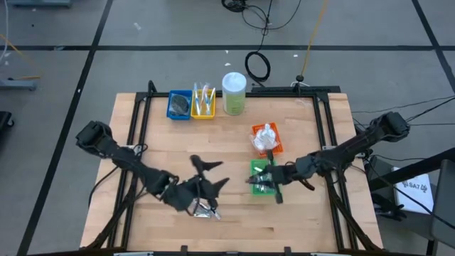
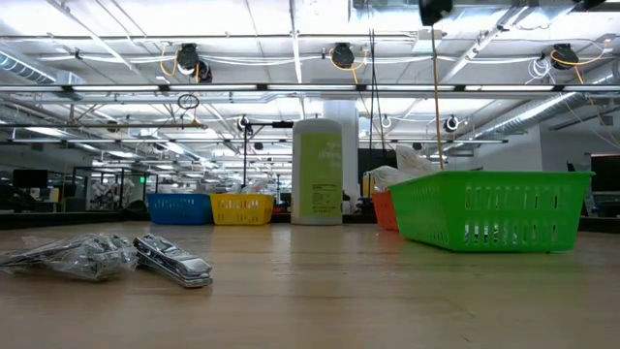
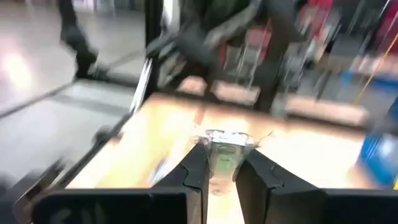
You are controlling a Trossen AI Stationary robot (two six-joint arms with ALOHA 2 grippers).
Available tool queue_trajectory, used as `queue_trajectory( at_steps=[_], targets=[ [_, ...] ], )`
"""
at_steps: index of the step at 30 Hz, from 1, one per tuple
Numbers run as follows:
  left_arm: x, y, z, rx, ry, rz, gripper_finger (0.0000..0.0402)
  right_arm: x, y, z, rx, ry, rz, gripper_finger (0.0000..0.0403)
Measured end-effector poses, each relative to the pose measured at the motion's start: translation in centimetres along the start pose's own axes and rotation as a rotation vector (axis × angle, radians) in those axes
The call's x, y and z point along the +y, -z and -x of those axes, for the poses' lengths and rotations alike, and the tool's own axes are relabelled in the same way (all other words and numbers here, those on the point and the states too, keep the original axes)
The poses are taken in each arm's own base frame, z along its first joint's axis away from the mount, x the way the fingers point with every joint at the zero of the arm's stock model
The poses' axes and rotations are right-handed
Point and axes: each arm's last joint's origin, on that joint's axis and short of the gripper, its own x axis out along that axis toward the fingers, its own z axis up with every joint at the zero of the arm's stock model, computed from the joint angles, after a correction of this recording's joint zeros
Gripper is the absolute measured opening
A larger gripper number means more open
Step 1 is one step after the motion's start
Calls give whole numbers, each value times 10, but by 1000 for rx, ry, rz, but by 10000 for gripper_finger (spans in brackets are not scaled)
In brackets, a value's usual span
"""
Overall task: Pick & Place Travel size toiletries
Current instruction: Put the nail cutter into the green bin
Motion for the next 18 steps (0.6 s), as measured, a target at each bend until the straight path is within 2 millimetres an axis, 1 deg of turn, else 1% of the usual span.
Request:
queue_trajectory(
  at_steps=[2, 4, 8, 12, 14, 18],
  targets=[
    [-6, 8, 10, 67, -69, -52, 297, 7, 7, 7, 111, -31, -62, 40],
    [-11, 18, 19, 121, -82, -75, 304, 14, 15, 13, 224, -56, -116, 40],
    [-13, 38, 26, 218, -53, 30, 309, 26, 32, 19, 389, -59, -189, 40],
    [-9, 51, 26, 296, -58, 137, 310, 24, 52, 21, 488, 63, -239, 45],
    [-7, 54, 23, 326, -52, 169, 310, 20, 65, 22, 512, 143, -279, 73],
    [-4, 57, 16, 378, -7, 202, 310, 7, 86, 26, 547, 266, -371, 161]
  ],
)
